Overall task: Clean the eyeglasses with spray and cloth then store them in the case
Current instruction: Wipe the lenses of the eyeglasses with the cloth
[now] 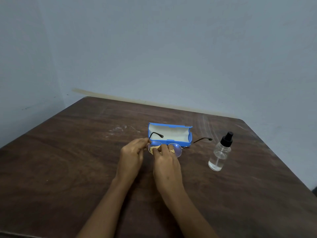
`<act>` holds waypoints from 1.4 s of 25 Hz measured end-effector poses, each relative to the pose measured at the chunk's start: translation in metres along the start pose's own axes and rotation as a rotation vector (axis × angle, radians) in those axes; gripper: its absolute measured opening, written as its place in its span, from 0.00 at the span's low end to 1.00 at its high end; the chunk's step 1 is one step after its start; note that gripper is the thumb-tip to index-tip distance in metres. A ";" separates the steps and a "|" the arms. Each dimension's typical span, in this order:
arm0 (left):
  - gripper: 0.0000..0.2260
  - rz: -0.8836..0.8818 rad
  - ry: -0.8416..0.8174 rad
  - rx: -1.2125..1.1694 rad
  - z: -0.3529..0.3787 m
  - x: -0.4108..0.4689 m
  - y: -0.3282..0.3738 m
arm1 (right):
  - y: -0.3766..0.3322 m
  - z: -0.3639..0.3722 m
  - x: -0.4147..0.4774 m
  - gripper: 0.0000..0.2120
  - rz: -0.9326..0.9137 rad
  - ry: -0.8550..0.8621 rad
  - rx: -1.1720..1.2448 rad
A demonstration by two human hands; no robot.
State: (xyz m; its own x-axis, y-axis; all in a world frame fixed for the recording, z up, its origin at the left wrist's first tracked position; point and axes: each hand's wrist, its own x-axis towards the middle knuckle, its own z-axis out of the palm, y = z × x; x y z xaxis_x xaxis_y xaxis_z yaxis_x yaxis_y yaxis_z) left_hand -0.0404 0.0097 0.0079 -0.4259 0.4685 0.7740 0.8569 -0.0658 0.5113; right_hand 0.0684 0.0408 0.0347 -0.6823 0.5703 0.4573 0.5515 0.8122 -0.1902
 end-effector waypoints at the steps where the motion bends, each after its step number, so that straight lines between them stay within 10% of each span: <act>1: 0.13 -0.001 -0.006 -0.004 0.000 0.000 0.000 | -0.002 -0.002 0.002 0.14 0.024 0.006 -0.019; 35: 0.15 -0.042 0.041 -0.032 0.001 0.001 -0.002 | 0.009 0.012 0.009 0.18 -0.103 0.021 0.158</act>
State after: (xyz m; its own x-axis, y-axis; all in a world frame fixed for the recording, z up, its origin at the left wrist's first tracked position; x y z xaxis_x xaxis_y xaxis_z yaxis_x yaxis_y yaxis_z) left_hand -0.0426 0.0112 0.0072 -0.4733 0.4346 0.7662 0.8288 -0.0751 0.5545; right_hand 0.0614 0.0552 0.0269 -0.7205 0.4818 0.4988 0.3956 0.8763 -0.2750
